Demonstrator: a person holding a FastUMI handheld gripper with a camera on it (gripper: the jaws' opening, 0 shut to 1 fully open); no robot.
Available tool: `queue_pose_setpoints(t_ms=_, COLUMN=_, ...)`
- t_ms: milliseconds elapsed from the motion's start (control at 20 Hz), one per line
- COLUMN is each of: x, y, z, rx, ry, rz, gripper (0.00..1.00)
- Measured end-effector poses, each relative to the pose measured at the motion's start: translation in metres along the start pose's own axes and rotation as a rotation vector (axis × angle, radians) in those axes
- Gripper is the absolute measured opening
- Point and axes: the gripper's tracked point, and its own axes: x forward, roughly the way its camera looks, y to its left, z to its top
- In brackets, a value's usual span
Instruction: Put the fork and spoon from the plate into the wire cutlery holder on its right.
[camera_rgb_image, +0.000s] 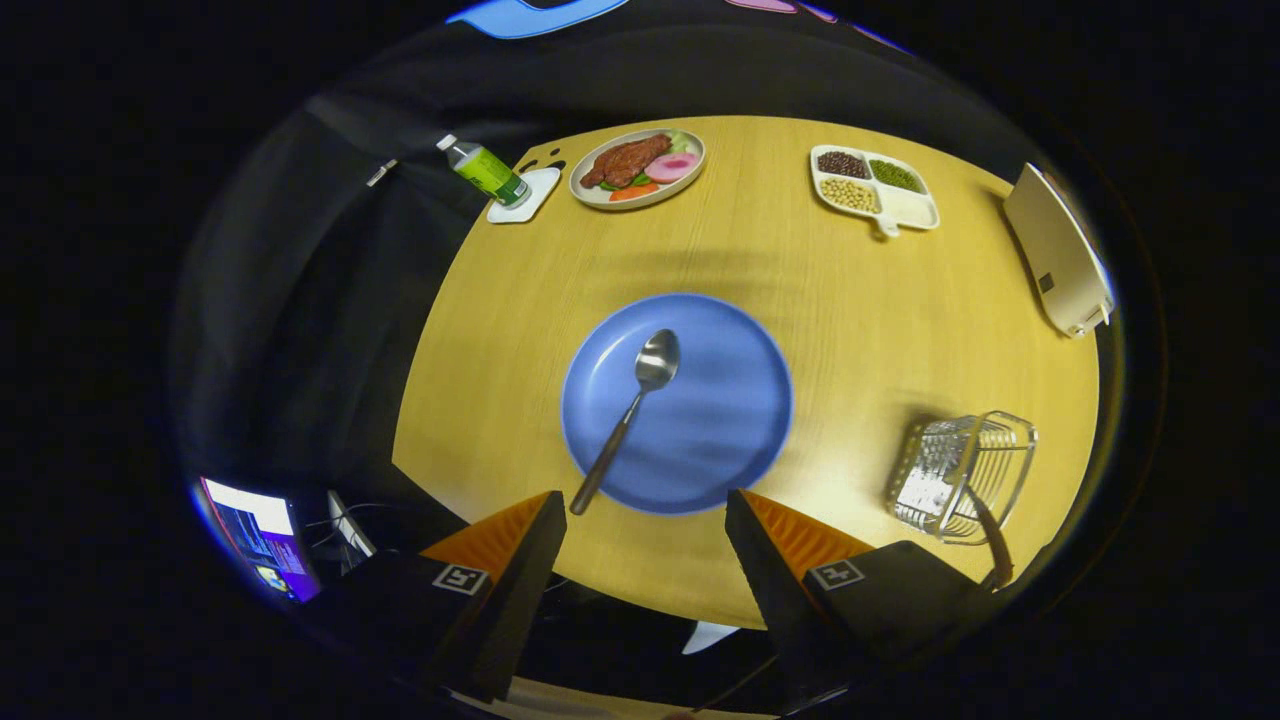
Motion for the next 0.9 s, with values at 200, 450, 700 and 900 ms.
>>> queue_pose_setpoints(t_ms=200, x=0.046, y=-0.001, z=0.0, rx=0.054, ry=0.047, rz=-0.041, gripper=1.0)
queue_pose_setpoints(t_ms=450, x=0.084, y=-0.003, z=-0.008, rx=0.066, ry=0.104, rz=-0.081, gripper=1.0)
queue_pose_setpoints(t_ms=700, x=0.106, y=-0.001, z=-0.016, rx=0.06, ry=0.14, rz=-0.108, gripper=0.98)
queue_pose_setpoints(t_ms=900, x=0.115, y=0.008, z=-0.025, rx=0.068, ry=0.175, rz=-0.095, gripper=0.58)
